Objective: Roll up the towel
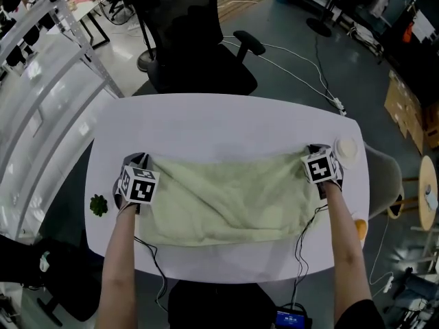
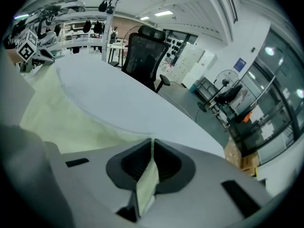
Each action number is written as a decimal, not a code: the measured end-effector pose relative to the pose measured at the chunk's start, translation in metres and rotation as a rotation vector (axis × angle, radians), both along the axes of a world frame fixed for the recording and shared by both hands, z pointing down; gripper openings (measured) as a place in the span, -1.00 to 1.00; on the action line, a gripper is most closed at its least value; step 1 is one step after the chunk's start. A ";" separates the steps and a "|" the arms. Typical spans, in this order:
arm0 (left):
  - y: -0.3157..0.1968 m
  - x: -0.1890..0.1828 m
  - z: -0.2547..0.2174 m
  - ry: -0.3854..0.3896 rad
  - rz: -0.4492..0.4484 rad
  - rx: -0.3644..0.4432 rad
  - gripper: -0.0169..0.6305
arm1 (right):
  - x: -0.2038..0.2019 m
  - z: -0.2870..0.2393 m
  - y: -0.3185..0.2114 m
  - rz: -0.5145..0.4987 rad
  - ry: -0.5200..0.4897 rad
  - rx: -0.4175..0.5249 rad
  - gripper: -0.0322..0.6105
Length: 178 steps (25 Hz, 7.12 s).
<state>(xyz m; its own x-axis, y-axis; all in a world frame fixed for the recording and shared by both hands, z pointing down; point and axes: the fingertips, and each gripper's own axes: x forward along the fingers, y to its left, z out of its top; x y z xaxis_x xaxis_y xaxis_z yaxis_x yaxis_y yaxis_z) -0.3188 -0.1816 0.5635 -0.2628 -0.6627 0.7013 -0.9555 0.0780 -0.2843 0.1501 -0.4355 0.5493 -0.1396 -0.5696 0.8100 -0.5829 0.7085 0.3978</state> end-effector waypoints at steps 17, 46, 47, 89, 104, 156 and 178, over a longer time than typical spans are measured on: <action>-0.034 -0.005 0.039 -0.065 0.064 -0.061 -0.80 | 0.015 0.053 -0.025 0.076 0.040 -0.036 -0.81; 0.059 0.062 -0.077 0.132 -0.092 0.224 0.17 | 0.008 -0.053 0.089 -0.060 -0.419 -0.041 0.54; 0.068 0.066 -0.079 0.142 -0.113 0.237 0.17 | 0.003 -0.058 0.101 -0.072 -0.442 -0.049 0.54; 0.047 -0.015 -0.091 0.255 0.281 0.128 -0.09 | -0.325 -0.003 0.479 -0.640 -0.418 -0.281 0.22; -0.018 -0.049 -0.012 0.514 0.066 0.095 -0.26 | -0.367 0.055 0.506 -0.528 -0.321 -0.342 0.02; -0.053 0.016 -0.055 0.339 0.230 0.016 -0.88 | -0.297 -0.026 0.438 -0.143 -0.696 -0.232 -0.69; -0.115 0.167 -0.016 0.333 0.271 -0.051 -0.88 | -0.148 0.017 0.392 0.122 -0.713 -0.243 -0.68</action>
<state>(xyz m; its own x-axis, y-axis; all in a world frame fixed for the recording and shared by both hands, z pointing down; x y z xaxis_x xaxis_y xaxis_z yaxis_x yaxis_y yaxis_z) -0.1516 -0.2963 0.5478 0.1624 -0.6388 0.7521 -0.9798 -0.1943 0.0465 0.0020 -0.0432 0.5662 -0.6234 -0.4314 0.6521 -0.7198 0.6423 -0.2632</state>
